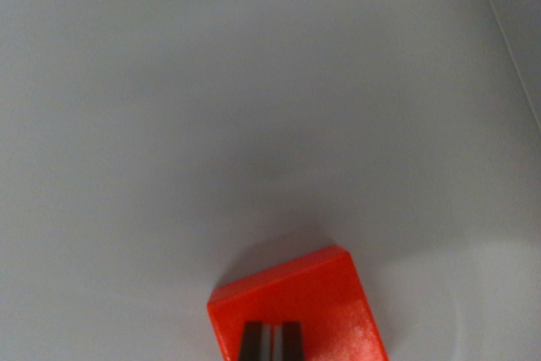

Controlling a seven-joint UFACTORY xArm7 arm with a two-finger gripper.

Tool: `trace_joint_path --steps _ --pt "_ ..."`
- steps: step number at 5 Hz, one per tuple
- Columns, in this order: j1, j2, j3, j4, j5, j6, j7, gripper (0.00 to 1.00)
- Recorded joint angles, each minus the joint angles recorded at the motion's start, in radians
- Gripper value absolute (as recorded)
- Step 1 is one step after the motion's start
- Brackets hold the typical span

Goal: Reach red block

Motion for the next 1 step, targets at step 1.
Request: trace_joint_path --steps 1 --pt "0.0 0.0 0.0 0.0 0.0 0.0 0.0 0.0"
